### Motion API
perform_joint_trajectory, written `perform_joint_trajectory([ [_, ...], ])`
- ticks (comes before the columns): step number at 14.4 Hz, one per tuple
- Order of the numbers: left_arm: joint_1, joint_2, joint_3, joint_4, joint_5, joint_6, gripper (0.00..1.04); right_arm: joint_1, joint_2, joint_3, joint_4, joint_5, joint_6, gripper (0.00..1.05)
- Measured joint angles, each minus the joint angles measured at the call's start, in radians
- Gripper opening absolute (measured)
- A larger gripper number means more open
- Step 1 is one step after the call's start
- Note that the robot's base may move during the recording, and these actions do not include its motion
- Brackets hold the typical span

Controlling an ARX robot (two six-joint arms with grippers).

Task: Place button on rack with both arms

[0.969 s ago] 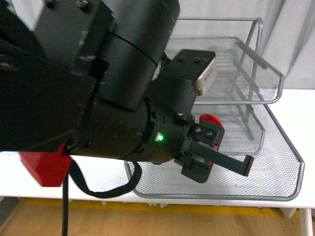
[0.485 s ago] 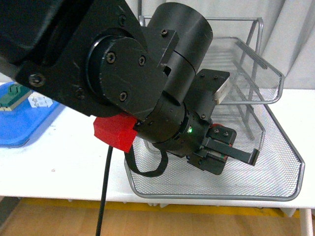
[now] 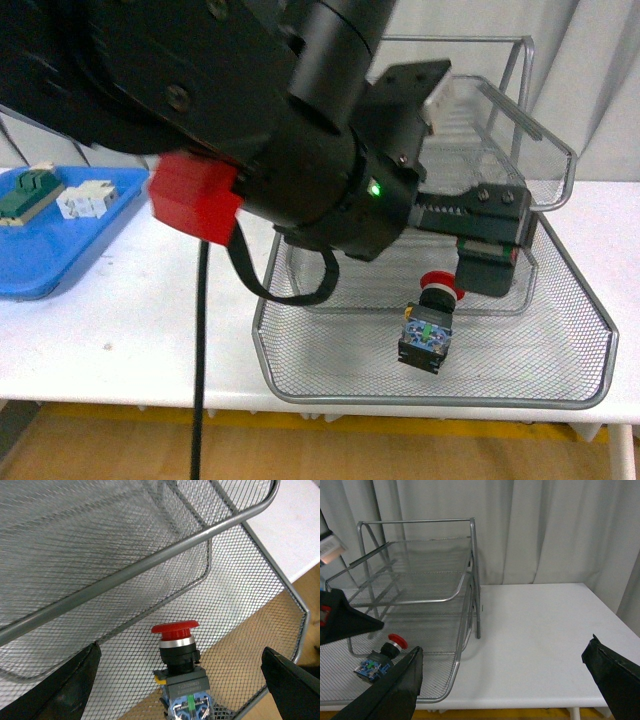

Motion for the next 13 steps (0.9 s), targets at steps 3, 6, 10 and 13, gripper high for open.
perform_joint_trajectory([
  [3,0.039,-0.146,-0.123,0.031,0.011,-0.013,0.98,0.0,0.0,0.0,0.0,0.0,0.0,0.98],
  [6,0.089,-0.333,-0.296,0.031,0.035,-0.012,0.98,0.0,0.0,0.0,0.0,0.0,0.0,0.98],
  [10,0.179,-0.606,-0.627,0.472,-0.303,0.06,0.81,0.0,0.0,0.0,0.001,-0.001,0.0,0.98],
  [13,0.323,-0.844,-0.879,0.727,-0.449,0.087,0.45,0.0,0.0,0.0,0.001,-0.001,0.0,0.98],
])
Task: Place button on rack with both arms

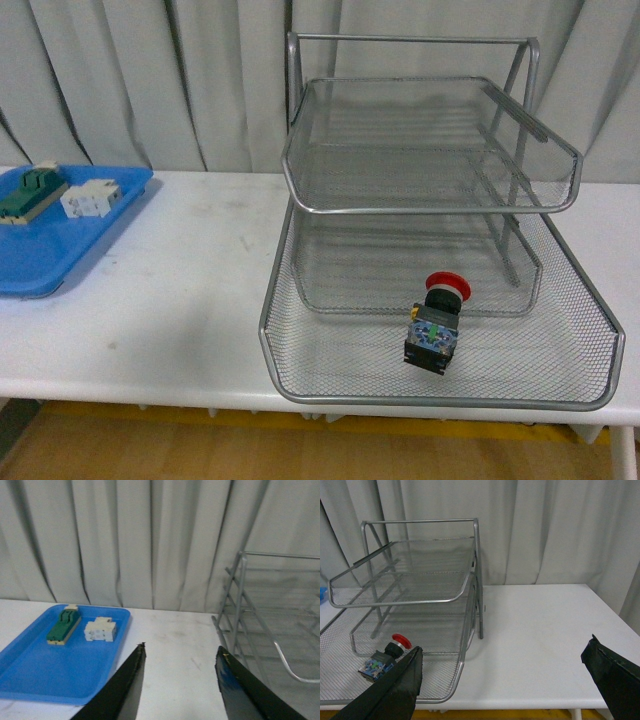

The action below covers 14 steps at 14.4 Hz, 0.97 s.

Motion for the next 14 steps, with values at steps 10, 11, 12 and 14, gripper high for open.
perform_joint_trajectory([
  [10,0.254,-0.434,-0.25,-0.222,0.271,0.005,0.02,0.0,0.0,0.0,0.0,0.0,0.0,0.98],
  [11,0.264,-0.445,-0.28,-0.167,0.265,0.005,0.02,0.0,0.0,0.0,-0.001,0.001,0.0,0.98],
  [12,0.262,-0.467,-0.295,-0.204,0.277,0.005,0.02,0.0,0.0,0.0,0.0,0.0,0.0,0.98],
  [14,0.257,-0.557,-0.294,-0.286,0.278,0.005,0.02,0.0,0.0,0.0,0.0,0.0,0.0,0.98],
])
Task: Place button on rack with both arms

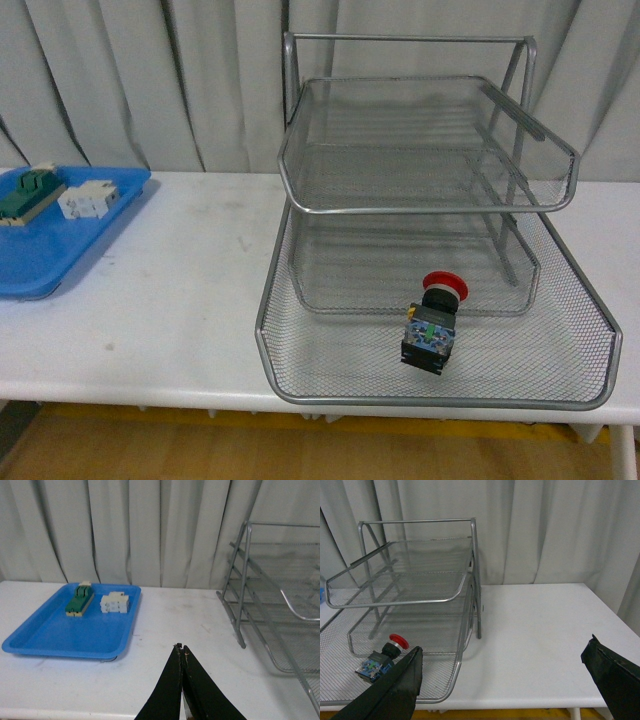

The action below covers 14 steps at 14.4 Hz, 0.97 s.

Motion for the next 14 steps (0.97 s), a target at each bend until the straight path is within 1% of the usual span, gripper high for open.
perform_joint_trajectory([
  [4,0.0,-0.152,0.0,-0.147,0.0,0.0,0.02,0.0,0.0,0.0,0.0,0.0,0.0,0.98],
  [13,0.0,-0.359,0.0,-0.362,0.0,0.0,0.02,0.0,0.0,0.0,0.0,0.0,0.0,0.98],
  [14,0.0,-0.466,0.0,-0.515,0.003,0.0,0.02,0.0,0.0,0.0,0.0,0.0,0.0,0.98],
])
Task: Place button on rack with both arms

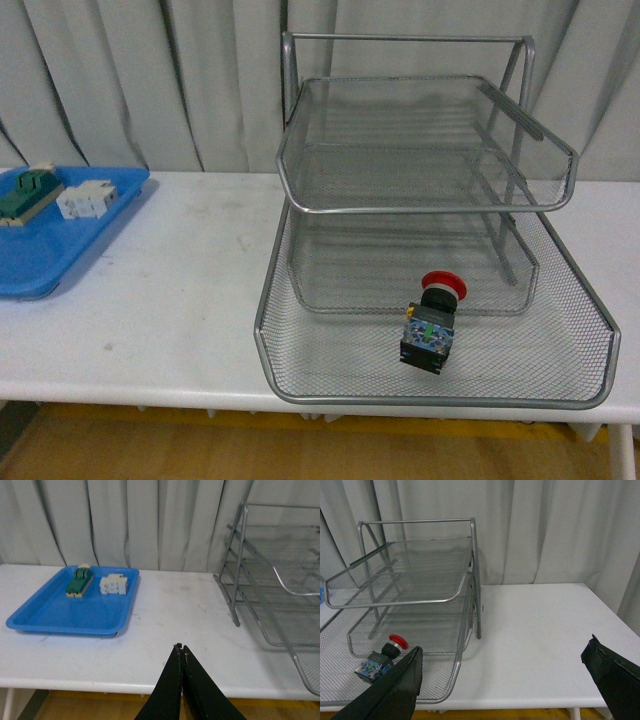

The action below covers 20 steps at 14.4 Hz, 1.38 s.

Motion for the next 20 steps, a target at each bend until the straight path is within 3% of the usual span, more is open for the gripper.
perform_joint_trajectory([
  [6,0.0,-0.044,0.0,-0.001,-0.003,0.0,0.02,0.0,0.0,0.0,0.0,0.0,0.0,0.98],
  [8,0.0,-0.044,0.0,-0.001,-0.003,0.0,0.27,0.0,0.0,0.0,0.0,0.0,0.0,0.98],
  [9,0.0,-0.044,0.0,-0.001,-0.003,0.0,0.47,0.0,0.0,0.0,0.0,0.0,0.0,0.98],
  [12,0.0,-0.044,0.0,-0.001,-0.003,0.0,0.92,0.0,0.0,0.0,0.0,0.0,0.0,0.98],
  [13,0.0,-0.044,0.0,0.0,-0.003,0.002,0.98,-0.04,0.083,0.041,-0.108,-0.141,0.018,0.98],
  [15,0.0,-0.044,0.0,-0.001,-0.003,0.003,0.98,-0.002,0.369,0.127,0.158,-0.126,0.024,0.98],
  [16,0.0,-0.044,0.0,-0.001,-0.003,0.003,0.98,0.074,0.595,0.21,0.337,-0.055,0.025,0.98],
  [19,0.0,-0.044,0.0,-0.001,-0.003,0.003,0.98,0.127,0.727,0.266,0.398,-0.019,0.026,0.98],
  [20,0.0,-0.044,0.0,-0.001,-0.003,0.003,0.98,0.192,0.903,0.359,0.399,0.008,0.032,0.98],
])
